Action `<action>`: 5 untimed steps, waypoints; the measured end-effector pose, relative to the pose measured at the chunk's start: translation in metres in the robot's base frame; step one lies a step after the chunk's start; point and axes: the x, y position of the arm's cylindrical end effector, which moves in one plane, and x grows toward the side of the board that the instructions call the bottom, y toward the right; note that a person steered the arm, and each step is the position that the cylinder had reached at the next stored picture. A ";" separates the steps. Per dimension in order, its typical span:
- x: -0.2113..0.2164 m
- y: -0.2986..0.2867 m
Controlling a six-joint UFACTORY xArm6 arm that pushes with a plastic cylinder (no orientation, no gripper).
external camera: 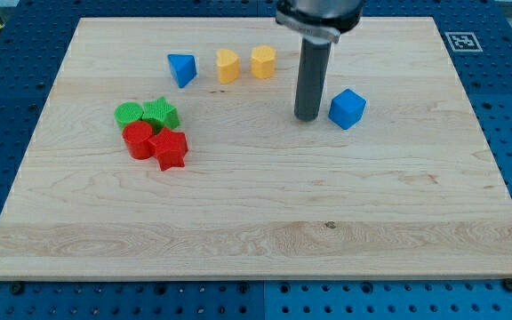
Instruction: Move the blue cube in a horizontal line right to the yellow hexagon
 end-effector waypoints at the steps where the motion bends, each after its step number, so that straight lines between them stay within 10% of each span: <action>1: 0.036 0.026; 5: -0.032 0.053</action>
